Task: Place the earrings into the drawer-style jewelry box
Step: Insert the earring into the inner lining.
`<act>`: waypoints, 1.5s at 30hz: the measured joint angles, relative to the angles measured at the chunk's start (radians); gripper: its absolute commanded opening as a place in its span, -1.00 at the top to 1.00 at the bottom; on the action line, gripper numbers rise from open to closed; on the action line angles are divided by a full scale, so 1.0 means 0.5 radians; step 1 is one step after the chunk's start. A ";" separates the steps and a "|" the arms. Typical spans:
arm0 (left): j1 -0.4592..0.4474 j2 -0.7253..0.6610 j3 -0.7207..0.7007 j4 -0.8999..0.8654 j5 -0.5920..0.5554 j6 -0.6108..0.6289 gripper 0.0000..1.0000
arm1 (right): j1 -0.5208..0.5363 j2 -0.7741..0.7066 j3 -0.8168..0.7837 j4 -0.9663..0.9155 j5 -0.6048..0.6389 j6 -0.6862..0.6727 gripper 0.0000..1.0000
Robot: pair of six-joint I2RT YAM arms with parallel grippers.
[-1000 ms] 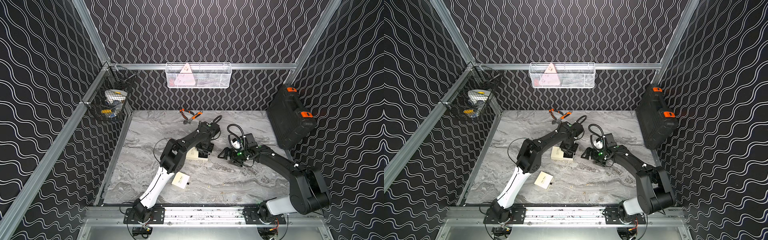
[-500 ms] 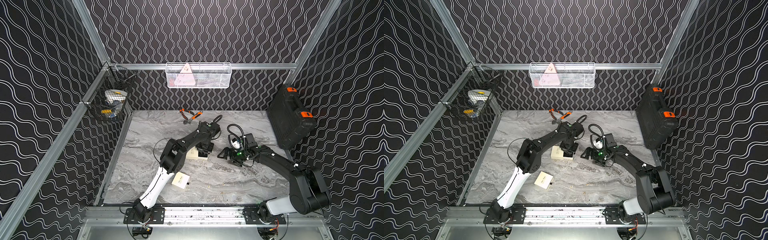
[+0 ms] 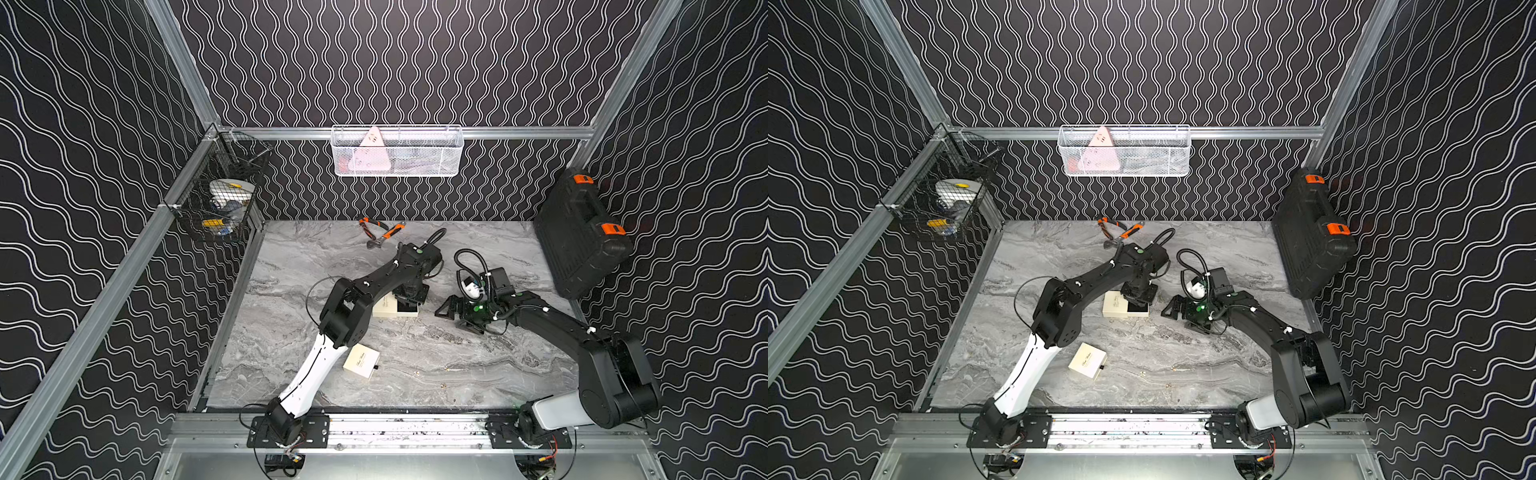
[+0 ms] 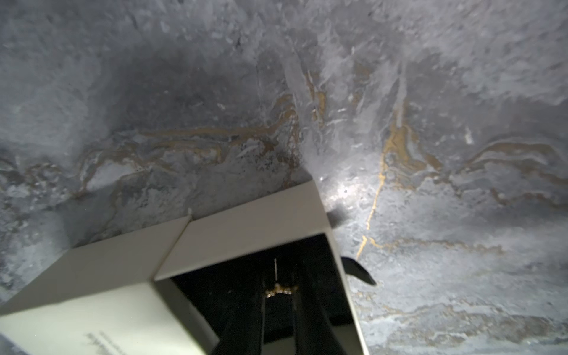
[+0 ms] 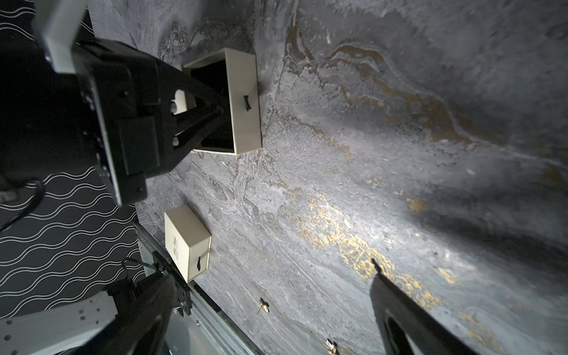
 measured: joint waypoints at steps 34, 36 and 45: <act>-0.031 0.094 0.037 0.060 -0.271 0.066 0.16 | -0.002 -0.002 -0.021 0.013 -0.040 0.017 -1.00; -0.031 0.090 0.043 0.042 -0.317 0.068 -0.02 | -0.002 -0.002 -0.021 0.013 -0.043 0.016 -1.00; -0.029 0.087 0.092 0.041 -0.346 0.111 -0.20 | -0.002 -0.002 -0.021 0.013 -0.050 0.017 -1.00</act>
